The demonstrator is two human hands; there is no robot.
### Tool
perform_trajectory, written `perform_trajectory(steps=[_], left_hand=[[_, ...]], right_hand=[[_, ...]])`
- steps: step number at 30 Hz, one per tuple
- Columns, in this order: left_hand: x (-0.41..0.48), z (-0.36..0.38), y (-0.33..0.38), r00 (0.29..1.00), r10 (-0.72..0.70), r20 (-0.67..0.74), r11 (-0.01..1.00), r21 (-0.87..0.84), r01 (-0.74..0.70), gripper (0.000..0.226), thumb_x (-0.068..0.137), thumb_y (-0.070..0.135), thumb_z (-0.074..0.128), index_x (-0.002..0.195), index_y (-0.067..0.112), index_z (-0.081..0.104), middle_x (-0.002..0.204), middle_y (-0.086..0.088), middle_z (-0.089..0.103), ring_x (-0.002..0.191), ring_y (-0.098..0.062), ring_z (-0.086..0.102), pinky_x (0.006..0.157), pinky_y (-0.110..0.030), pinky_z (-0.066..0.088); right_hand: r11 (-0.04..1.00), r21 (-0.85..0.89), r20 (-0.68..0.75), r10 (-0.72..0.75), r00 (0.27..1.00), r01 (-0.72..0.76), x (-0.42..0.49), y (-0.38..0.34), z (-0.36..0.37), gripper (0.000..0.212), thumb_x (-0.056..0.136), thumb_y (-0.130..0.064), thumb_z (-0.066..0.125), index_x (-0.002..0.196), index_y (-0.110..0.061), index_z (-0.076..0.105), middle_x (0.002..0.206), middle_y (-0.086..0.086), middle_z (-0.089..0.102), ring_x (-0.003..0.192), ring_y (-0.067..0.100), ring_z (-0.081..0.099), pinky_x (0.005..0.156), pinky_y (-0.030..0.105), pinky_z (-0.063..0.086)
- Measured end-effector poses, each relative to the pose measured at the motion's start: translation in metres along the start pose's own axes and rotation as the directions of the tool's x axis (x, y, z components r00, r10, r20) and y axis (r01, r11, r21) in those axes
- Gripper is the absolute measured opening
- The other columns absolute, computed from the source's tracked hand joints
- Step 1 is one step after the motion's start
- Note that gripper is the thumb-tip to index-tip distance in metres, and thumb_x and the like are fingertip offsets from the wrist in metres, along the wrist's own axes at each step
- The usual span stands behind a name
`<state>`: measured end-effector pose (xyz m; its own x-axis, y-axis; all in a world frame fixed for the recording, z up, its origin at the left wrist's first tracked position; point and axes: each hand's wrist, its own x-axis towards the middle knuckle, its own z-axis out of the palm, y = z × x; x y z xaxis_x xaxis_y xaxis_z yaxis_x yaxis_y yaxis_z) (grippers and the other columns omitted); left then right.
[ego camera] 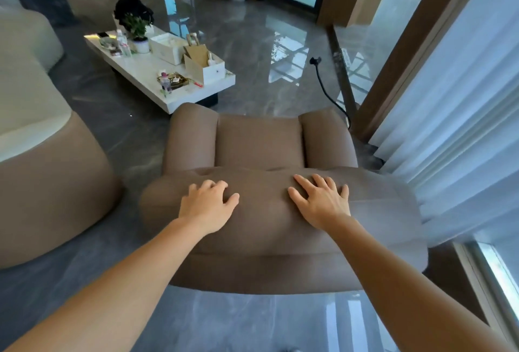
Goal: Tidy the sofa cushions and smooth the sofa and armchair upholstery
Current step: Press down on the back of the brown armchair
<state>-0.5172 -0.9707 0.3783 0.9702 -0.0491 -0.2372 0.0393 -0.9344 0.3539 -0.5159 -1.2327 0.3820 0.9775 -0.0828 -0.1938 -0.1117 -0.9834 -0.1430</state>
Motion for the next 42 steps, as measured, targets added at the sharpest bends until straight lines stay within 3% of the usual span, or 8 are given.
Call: perform_trajectory(steps=[4, 8, 13, 19, 25, 35, 42], left_hand=[[0.005, 0.021, 0.066, 0.998, -0.061, -0.015, 0.993, 0.103, 0.062, 0.070, 0.082, 0.075, 0.025, 0.138, 0.035, 0.041, 0.145, 0.001, 0.040, 0.124, -0.038, 0.036, 0.097, -0.054, 0.036], [0.005, 0.053, 0.126, 0.981, -0.134, -0.144, 0.972, 0.173, 0.158, 0.075, 0.079, 0.074, 0.012, 0.132, 0.032, 0.043, 0.141, 0.001, 0.044, 0.120, -0.041, 0.036, 0.101, -0.062, 0.029], [0.009, 0.072, 0.160, 0.948, -0.227, -0.223, 0.946, 0.181, 0.269, 0.068, 0.083, 0.069, 0.014, 0.128, 0.029, 0.045, 0.140, -0.001, 0.047, 0.120, -0.042, 0.036, 0.103, -0.066, 0.025], [0.003, 0.087, 0.178, 0.935, -0.204, -0.289, 0.944, 0.196, 0.266, 0.062, 0.086, 0.065, 0.018, 0.122, 0.026, 0.049, 0.133, -0.004, 0.051, 0.117, -0.042, 0.038, 0.103, -0.068, 0.024], [0.016, 0.095, 0.213, 0.933, -0.165, -0.321, 0.946, 0.215, 0.241, 0.063, 0.086, 0.062, 0.021, 0.119, 0.019, 0.053, 0.123, -0.012, 0.054, 0.110, -0.041, 0.043, 0.101, -0.065, 0.029], [0.053, 0.100, 0.286, 0.880, -0.279, -0.384, 0.914, 0.175, 0.366, 0.066, 0.086, 0.063, 0.019, 0.121, 0.018, 0.053, 0.125, -0.014, 0.054, 0.109, -0.041, 0.044, 0.101, -0.064, 0.031], [0.075, 0.122, 0.346, 0.807, -0.401, -0.434, 0.854, 0.142, 0.501, 0.067, 0.086, 0.064, 0.019, 0.125, 0.019, 0.051, 0.127, -0.015, 0.054, 0.112, -0.041, 0.045, 0.102, -0.063, 0.032]], right_hand=[[0.999, 0.043, -0.082, -0.024, 0.996, 0.027, 0.005, 0.058, 0.000, 0.069, 0.086, -0.073, 0.012, 0.146, -0.047, 0.036, 0.153, -0.004, 0.041, 0.144, 0.024, 0.025, 0.115, 0.060, 0.011], [0.989, 0.051, -0.156, -0.126, 0.980, 0.136, 0.009, 0.094, 0.008, 0.063, 0.090, -0.068, 0.016, 0.140, -0.044, 0.044, 0.146, -0.005, 0.049, 0.139, 0.024, 0.032, 0.115, 0.058, 0.015], [0.976, 0.071, -0.164, -0.193, 0.967, 0.207, 0.024, 0.114, 0.012, 0.062, 0.091, -0.068, 0.018, 0.139, -0.041, 0.047, 0.148, 0.000, 0.049, 0.142, 0.028, 0.031, 0.115, 0.058, 0.014], [0.972, 0.096, -0.260, -0.185, 0.948, 0.216, 0.021, 0.137, 0.015, 0.058, 0.092, -0.065, 0.025, 0.136, -0.041, 0.053, 0.144, 0.000, 0.054, 0.140, 0.027, 0.036, 0.116, 0.058, 0.016], [0.967, 0.074, -0.256, -0.218, 0.942, 0.244, 0.043, 0.169, -0.001, 0.057, 0.092, -0.065, 0.026, 0.135, -0.041, 0.054, 0.144, -0.001, 0.055, 0.140, 0.026, 0.036, 0.118, 0.056, 0.018], [0.933, 0.072, -0.245, -0.326, 0.913, 0.353, 0.106, 0.225, -0.038, 0.059, 0.091, -0.065, 0.025, 0.135, -0.042, 0.056, 0.143, -0.003, 0.056, 0.139, 0.024, 0.037, 0.118, 0.054, 0.018], [0.883, 0.086, -0.242, -0.431, 0.869, 0.461, 0.152, 0.278, -0.047, 0.058, 0.091, -0.065, 0.026, 0.134, -0.041, 0.057, 0.142, 0.000, 0.057, 0.137, 0.026, 0.038, 0.117, 0.057, 0.019]])
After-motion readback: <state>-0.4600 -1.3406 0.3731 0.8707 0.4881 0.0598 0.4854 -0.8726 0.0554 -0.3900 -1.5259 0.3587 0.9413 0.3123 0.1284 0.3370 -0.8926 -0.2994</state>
